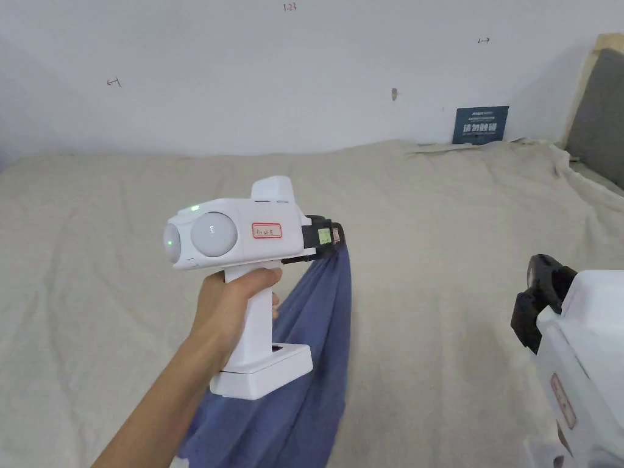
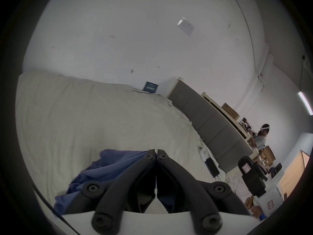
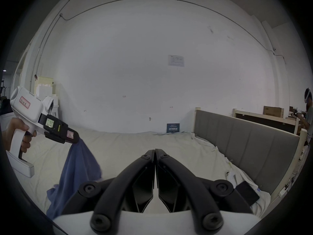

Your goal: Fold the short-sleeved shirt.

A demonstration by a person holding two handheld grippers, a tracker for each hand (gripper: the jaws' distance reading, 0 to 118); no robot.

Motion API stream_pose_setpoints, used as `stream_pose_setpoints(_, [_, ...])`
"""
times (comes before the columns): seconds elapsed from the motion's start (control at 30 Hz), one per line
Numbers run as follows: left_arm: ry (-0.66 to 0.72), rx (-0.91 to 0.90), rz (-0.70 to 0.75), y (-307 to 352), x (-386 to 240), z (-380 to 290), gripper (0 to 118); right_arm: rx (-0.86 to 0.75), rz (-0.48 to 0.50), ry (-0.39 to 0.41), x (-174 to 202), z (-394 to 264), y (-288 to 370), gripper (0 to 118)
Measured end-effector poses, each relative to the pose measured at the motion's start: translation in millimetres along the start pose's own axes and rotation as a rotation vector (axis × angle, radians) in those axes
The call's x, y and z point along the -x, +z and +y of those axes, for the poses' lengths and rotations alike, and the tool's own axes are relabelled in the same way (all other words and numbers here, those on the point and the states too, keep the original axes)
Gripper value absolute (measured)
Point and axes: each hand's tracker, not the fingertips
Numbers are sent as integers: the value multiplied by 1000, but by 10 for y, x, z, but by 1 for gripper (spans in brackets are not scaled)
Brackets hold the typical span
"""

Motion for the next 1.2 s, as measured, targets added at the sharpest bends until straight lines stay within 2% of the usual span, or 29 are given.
stream_pose_setpoints(0.17, [-35, 32, -109, -244, -465, -18, 0, -2, -51, -2, -209, -2, 57, 1])
stream_pose_setpoints(0.37, [-72, 123, -159, -537, -700, -273, 0, 6, -93, -6, -373, -44, 95, 1])
stream_pose_setpoints(0.67, [-35, 423, -27, -1108, -360, -1241, 0, 39, -109, -14, -457, -172, 115, 1])
stream_pose_setpoints(0.87, [-61, 598, 74, -1319, -225, -1972, 0, 59, -102, -23, -448, -224, 102, 1])
stream_pose_setpoints(1.07, [-65, 619, 132, -1482, -152, -2234, 0, 72, -95, -21, -438, -263, 130, 1])
stream_pose_setpoints(1.2, [-42, 597, 127, -1390, -147, -2164, 19, 78, -91, -22, -439, -279, 157, 1])
